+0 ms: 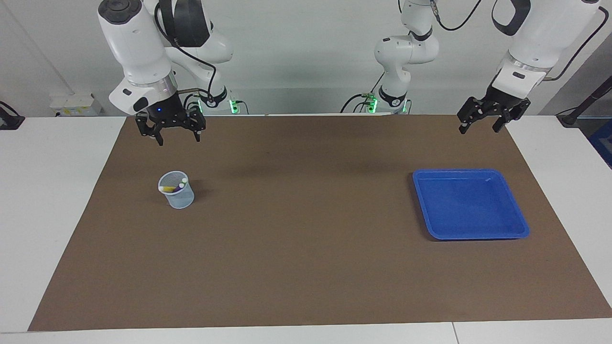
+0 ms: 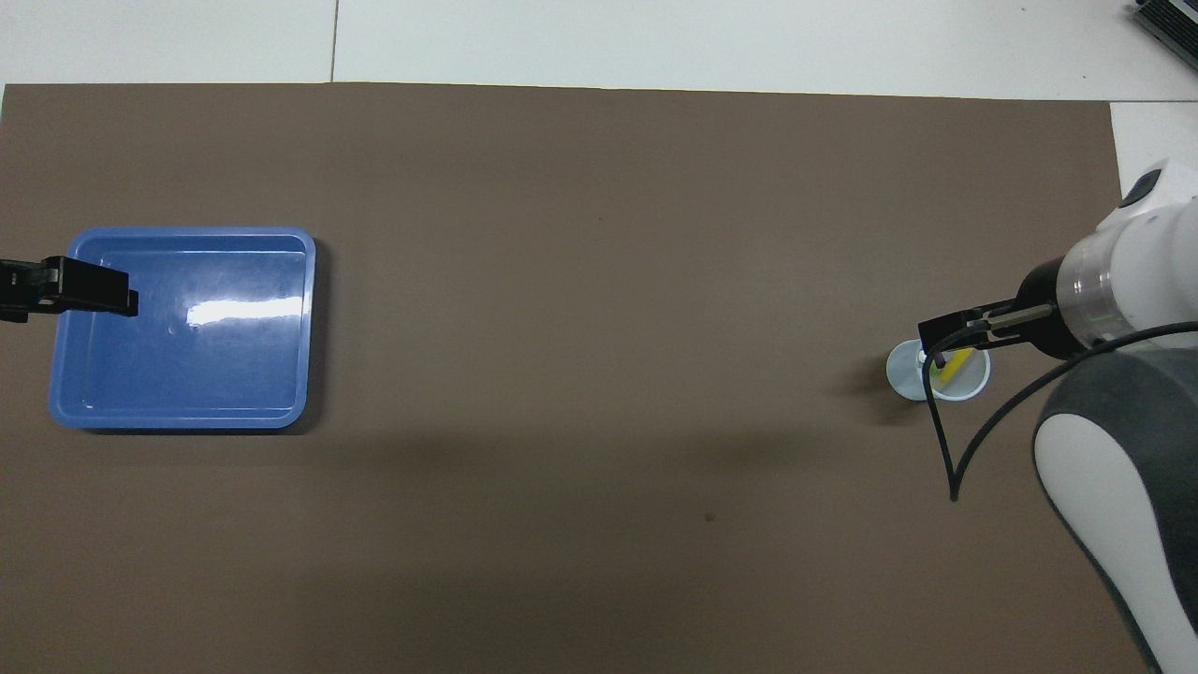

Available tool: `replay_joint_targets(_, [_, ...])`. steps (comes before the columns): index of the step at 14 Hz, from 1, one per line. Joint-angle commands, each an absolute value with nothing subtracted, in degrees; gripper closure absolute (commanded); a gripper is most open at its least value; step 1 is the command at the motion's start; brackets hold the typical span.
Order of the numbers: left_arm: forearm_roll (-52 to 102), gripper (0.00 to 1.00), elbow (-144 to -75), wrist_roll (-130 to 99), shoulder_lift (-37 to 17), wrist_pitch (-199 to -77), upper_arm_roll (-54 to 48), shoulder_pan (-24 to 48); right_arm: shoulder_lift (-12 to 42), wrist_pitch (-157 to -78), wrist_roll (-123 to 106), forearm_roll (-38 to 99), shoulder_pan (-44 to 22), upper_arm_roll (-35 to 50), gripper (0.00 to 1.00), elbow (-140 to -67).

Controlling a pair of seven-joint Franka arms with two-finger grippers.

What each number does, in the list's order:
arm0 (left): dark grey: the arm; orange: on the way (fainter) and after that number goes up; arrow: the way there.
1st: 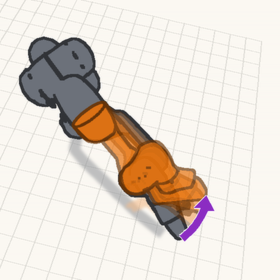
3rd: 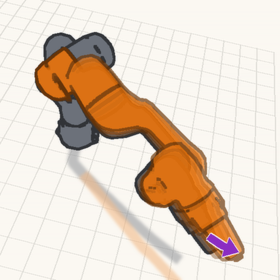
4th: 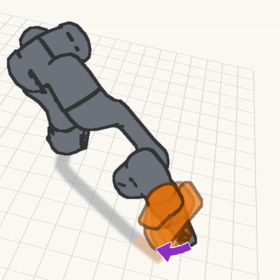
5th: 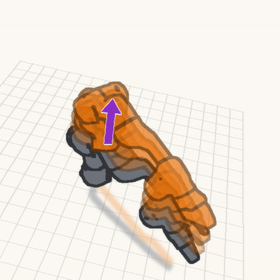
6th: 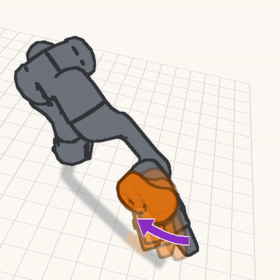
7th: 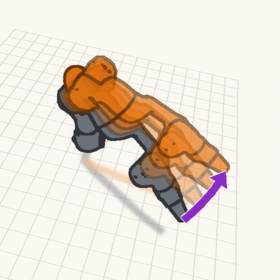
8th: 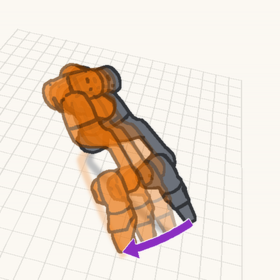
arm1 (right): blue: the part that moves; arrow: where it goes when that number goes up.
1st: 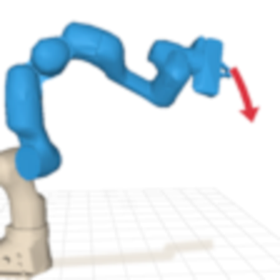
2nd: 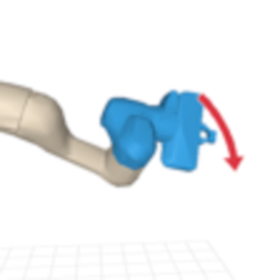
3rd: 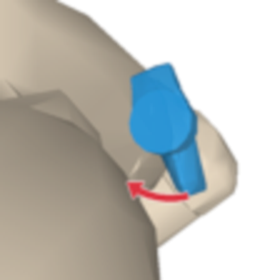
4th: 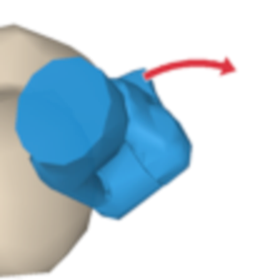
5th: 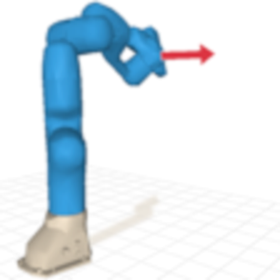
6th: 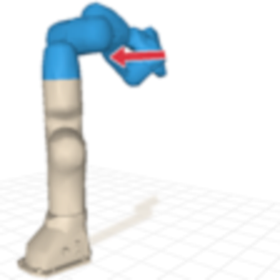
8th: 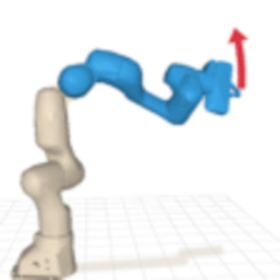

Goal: Transfer and insert pens with both arms

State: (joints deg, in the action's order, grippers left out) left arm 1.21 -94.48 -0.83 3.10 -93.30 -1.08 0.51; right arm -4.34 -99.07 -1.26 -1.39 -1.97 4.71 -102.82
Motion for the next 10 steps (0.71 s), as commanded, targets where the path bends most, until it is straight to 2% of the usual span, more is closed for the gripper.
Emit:
replay_joint_targets(1, [1.8,0.00,-94.1,-0.5,3.3,-92.2,-1.1,0.3,-3.7,-99.1,-0.3,-1.9,-2.6,4.3,0.00,-102.0])
replay_joint_targets(3, [1.8,0.00,-94.1,-0.5,3.3,-92.3,-1.1,0.2,-3.7,-99.1,-0.3,-1.9,-4.3,2.4,0.00,-102.0])
replay_joint_targets(10, [1.8,0.00,-94.1,-0.6,3.3,-92.4,-1.2,0.4,-3.6,-98.9,-0.1,-1.3,-4.0,2.1,0.00,-101.7])
